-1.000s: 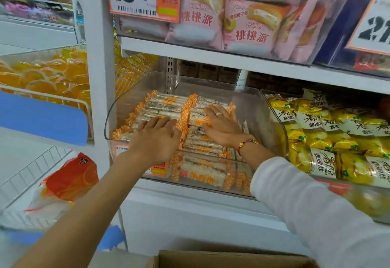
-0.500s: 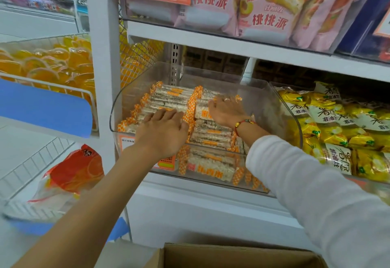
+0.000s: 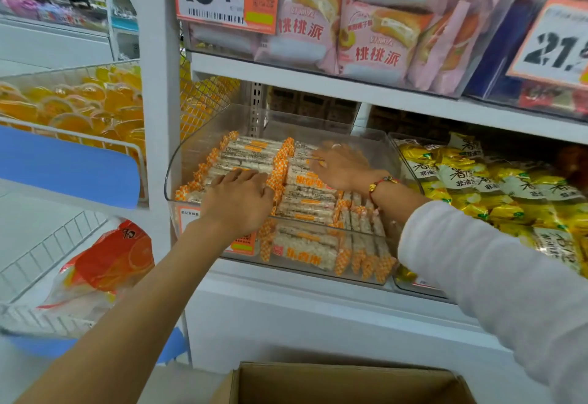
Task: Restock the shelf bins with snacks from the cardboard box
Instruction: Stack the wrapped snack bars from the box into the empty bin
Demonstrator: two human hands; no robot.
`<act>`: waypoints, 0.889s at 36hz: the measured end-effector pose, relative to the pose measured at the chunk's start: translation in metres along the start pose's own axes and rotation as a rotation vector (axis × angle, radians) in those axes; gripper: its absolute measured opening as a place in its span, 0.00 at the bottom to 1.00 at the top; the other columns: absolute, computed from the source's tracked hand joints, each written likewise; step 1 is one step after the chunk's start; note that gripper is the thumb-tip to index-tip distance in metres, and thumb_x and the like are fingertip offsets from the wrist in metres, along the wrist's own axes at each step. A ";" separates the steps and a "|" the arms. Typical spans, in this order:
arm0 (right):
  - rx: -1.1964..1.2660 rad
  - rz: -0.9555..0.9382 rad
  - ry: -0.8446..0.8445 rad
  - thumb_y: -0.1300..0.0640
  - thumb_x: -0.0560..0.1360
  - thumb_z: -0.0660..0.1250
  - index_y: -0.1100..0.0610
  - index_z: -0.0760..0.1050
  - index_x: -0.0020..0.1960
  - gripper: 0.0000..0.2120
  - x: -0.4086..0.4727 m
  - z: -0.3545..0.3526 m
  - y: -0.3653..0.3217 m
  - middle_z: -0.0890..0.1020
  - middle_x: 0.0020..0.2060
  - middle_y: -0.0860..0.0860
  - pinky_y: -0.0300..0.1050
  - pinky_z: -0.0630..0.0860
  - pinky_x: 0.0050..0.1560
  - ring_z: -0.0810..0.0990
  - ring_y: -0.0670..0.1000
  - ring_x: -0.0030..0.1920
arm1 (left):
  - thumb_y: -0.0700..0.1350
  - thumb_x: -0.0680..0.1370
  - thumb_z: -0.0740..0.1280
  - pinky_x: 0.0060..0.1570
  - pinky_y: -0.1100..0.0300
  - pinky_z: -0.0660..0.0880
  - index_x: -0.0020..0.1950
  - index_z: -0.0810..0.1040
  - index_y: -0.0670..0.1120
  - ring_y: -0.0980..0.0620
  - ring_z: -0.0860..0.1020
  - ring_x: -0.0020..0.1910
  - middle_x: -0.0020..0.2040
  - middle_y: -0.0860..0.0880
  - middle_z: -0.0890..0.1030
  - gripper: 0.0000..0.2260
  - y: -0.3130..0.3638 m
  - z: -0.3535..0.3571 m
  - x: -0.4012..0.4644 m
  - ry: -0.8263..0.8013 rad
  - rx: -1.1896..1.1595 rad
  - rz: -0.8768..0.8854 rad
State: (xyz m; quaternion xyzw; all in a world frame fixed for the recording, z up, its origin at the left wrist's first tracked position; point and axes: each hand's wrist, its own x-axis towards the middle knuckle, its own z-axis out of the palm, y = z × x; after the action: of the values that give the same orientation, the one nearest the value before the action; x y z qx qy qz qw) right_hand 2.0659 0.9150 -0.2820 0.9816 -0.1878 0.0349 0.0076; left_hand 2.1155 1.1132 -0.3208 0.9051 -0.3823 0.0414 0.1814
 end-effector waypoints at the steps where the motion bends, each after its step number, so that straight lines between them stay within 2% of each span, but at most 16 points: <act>1: 0.018 -0.026 0.006 0.47 0.83 0.51 0.54 0.66 0.73 0.22 -0.009 -0.003 -0.002 0.62 0.75 0.56 0.49 0.57 0.71 0.59 0.57 0.74 | 0.49 0.83 0.51 0.71 0.52 0.56 0.75 0.64 0.51 0.49 0.60 0.74 0.75 0.51 0.64 0.20 0.001 -0.001 -0.002 0.031 -0.012 0.005; 3: 0.072 -0.078 0.066 0.48 0.82 0.56 0.53 0.70 0.70 0.19 -0.032 -0.010 -0.005 0.67 0.72 0.54 0.51 0.62 0.70 0.63 0.57 0.72 | 0.48 0.82 0.54 0.68 0.51 0.61 0.73 0.68 0.50 0.47 0.64 0.72 0.73 0.50 0.67 0.19 0.004 -0.002 -0.006 0.123 -0.043 0.035; 5: 0.127 -0.128 0.167 0.49 0.80 0.59 0.50 0.74 0.65 0.15 -0.062 -0.018 -0.010 0.74 0.66 0.51 0.50 0.68 0.63 0.70 0.54 0.67 | 0.46 0.81 0.58 0.64 0.51 0.66 0.69 0.72 0.48 0.45 0.69 0.68 0.69 0.48 0.73 0.17 0.005 -0.006 -0.009 0.225 -0.057 0.090; 7: 0.197 -0.157 0.246 0.50 0.80 0.61 0.47 0.78 0.60 0.12 -0.098 -0.024 -0.013 0.80 0.55 0.45 0.45 0.73 0.53 0.78 0.47 0.53 | 0.44 0.80 0.61 0.61 0.50 0.68 0.65 0.76 0.46 0.43 0.73 0.63 0.64 0.46 0.77 0.14 0.009 -0.011 -0.014 0.321 -0.040 0.168; 9: 0.244 -0.182 0.301 0.51 0.79 0.62 0.46 0.80 0.56 0.10 -0.137 -0.027 -0.013 0.80 0.44 0.40 0.44 0.76 0.46 0.78 0.42 0.42 | 0.45 0.79 0.60 0.56 0.49 0.71 0.59 0.79 0.46 0.43 0.77 0.57 0.57 0.46 0.81 0.12 0.018 -0.017 -0.025 0.426 -0.007 0.263; 12: 0.253 -0.185 0.271 0.51 0.78 0.63 0.45 0.81 0.55 0.10 -0.186 -0.014 -0.004 0.82 0.41 0.41 0.42 0.73 0.43 0.78 0.45 0.40 | 0.48 0.77 0.59 0.47 0.52 0.74 0.50 0.80 0.47 0.45 0.80 0.47 0.47 0.48 0.83 0.12 0.037 -0.021 -0.055 0.517 0.051 0.404; 14: 0.274 -0.177 0.160 0.51 0.79 0.63 0.44 0.80 0.55 0.09 -0.212 0.003 0.006 0.82 0.41 0.42 0.40 0.71 0.39 0.79 0.46 0.41 | 0.47 0.76 0.60 0.41 0.54 0.75 0.48 0.80 0.47 0.46 0.80 0.43 0.45 0.50 0.82 0.10 0.046 -0.015 -0.076 0.490 0.057 0.479; 17: 0.254 -0.148 -0.116 0.50 0.81 0.60 0.45 0.78 0.58 0.11 -0.248 0.035 0.022 0.79 0.43 0.41 0.36 0.68 0.38 0.79 0.44 0.46 | 0.46 0.74 0.62 0.35 0.58 0.75 0.45 0.81 0.48 0.48 0.80 0.41 0.43 0.51 0.82 0.08 0.053 0.002 -0.103 0.423 0.072 0.510; 19: 0.251 -0.099 -0.268 0.50 0.81 0.58 0.46 0.76 0.61 0.12 -0.269 0.059 0.033 0.78 0.46 0.42 0.39 0.67 0.41 0.78 0.46 0.50 | 0.45 0.73 0.64 0.32 0.60 0.73 0.46 0.82 0.48 0.47 0.81 0.40 0.42 0.52 0.83 0.08 0.058 0.019 -0.121 0.359 0.050 0.501; 21: 0.281 -0.060 -0.367 0.51 0.82 0.57 0.47 0.76 0.62 0.12 -0.290 0.083 0.044 0.80 0.53 0.45 0.41 0.68 0.46 0.77 0.48 0.53 | 0.46 0.74 0.63 0.32 0.60 0.73 0.48 0.82 0.49 0.48 0.81 0.40 0.43 0.52 0.83 0.08 0.064 0.040 -0.140 0.281 -0.009 0.466; 25: 0.371 0.030 -0.466 0.52 0.82 0.58 0.48 0.77 0.62 0.13 -0.332 0.131 0.067 0.81 0.56 0.46 0.40 0.73 0.51 0.78 0.47 0.54 | 0.46 0.79 0.64 0.35 0.60 0.71 0.52 0.80 0.52 0.52 0.80 0.47 0.47 0.55 0.81 0.06 0.079 0.090 -0.178 0.137 -0.113 0.333; 28: 0.369 0.101 -0.481 0.52 0.81 0.58 0.49 0.78 0.62 0.13 -0.360 0.161 0.087 0.83 0.53 0.48 0.42 0.73 0.47 0.80 0.48 0.51 | 0.48 0.80 0.62 0.38 0.60 0.73 0.55 0.78 0.54 0.55 0.78 0.50 0.51 0.57 0.80 0.07 0.087 0.135 -0.206 0.021 -0.195 0.252; 32: 0.352 0.168 -0.485 0.52 0.81 0.57 0.48 0.76 0.64 0.14 -0.388 0.188 0.103 0.81 0.55 0.47 0.44 0.74 0.51 0.79 0.50 0.54 | 0.49 0.81 0.60 0.49 0.61 0.74 0.60 0.76 0.54 0.58 0.74 0.57 0.58 0.58 0.77 0.10 0.086 0.197 -0.233 -0.247 -0.210 0.273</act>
State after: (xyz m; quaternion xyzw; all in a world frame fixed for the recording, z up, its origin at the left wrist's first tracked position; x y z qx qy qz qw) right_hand 1.6805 0.9571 -0.4970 0.9286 -0.2558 -0.1676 -0.2103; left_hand 1.8778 1.1450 -0.5286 0.8193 -0.5229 -0.0858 0.2190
